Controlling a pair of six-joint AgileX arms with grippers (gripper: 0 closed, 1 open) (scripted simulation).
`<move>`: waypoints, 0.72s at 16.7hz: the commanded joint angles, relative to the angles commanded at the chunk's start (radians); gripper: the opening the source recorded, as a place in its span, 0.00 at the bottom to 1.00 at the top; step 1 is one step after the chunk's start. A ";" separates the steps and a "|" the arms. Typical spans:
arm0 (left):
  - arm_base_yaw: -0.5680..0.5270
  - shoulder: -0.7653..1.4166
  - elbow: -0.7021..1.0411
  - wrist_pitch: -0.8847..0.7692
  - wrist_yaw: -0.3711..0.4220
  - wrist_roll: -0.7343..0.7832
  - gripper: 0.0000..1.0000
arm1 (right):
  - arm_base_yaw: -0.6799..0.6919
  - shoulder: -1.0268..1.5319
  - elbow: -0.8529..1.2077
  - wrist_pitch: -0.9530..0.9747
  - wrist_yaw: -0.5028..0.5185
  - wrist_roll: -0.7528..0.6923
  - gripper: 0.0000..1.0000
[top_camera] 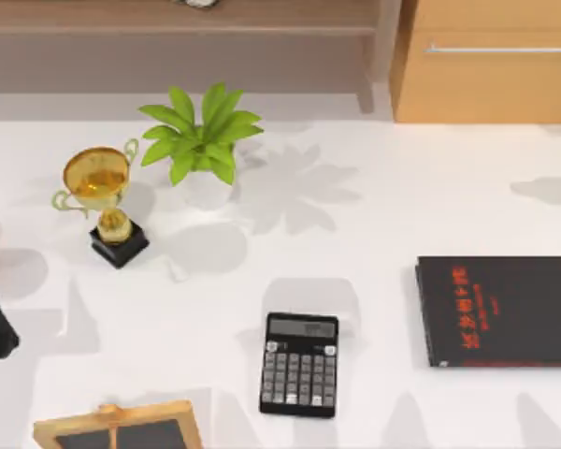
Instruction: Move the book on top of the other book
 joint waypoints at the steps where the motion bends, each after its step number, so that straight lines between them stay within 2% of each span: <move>1: 0.000 0.000 0.000 0.000 0.000 0.000 1.00 | 0.000 0.000 0.000 0.000 0.000 0.000 1.00; 6: 0.000 0.000 0.000 0.000 0.000 0.000 1.00 | -0.030 0.092 0.066 0.037 -0.028 -0.002 1.00; 12: 0.000 0.000 0.000 0.000 0.000 0.000 1.00 | -0.112 0.474 0.344 0.142 -0.108 0.000 1.00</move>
